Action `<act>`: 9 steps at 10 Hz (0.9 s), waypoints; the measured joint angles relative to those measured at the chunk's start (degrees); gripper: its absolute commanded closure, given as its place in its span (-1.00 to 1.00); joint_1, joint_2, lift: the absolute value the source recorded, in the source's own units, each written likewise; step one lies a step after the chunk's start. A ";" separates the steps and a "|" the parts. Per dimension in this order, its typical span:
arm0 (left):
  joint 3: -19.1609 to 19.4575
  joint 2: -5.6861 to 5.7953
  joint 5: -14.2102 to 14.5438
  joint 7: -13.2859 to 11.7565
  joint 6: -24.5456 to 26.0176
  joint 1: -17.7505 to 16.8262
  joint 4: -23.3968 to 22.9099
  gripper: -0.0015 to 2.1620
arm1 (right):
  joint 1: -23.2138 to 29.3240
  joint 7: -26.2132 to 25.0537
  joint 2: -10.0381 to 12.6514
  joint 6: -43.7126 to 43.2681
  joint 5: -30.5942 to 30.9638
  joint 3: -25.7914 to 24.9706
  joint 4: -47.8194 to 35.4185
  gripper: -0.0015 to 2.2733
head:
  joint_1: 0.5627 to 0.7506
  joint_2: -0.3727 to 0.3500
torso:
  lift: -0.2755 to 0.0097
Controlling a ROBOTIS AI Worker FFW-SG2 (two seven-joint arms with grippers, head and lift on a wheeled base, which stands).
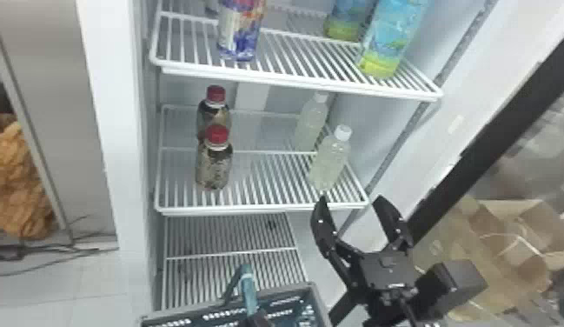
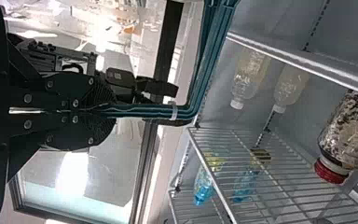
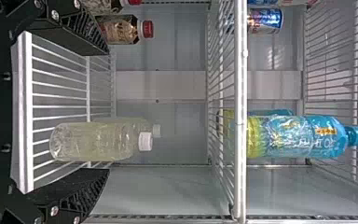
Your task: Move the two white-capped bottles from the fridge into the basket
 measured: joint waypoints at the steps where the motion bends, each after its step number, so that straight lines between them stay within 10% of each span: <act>1: -0.06 0.00 0.09 -0.07 -0.46 0.08 0.00 0.04 | -0.32 0.00 0.05 -0.06 -0.13 -0.12 0.35 -0.87 | 0.41 -0.94 | -0.89; 9: -0.39 0.07 0.56 0.02 -0.94 -0.47 0.00 0.04 | -9.62 3.20 0.63 -1.01 0.03 -2.67 9.81 -0.90 | 0.41 -0.94 | -0.89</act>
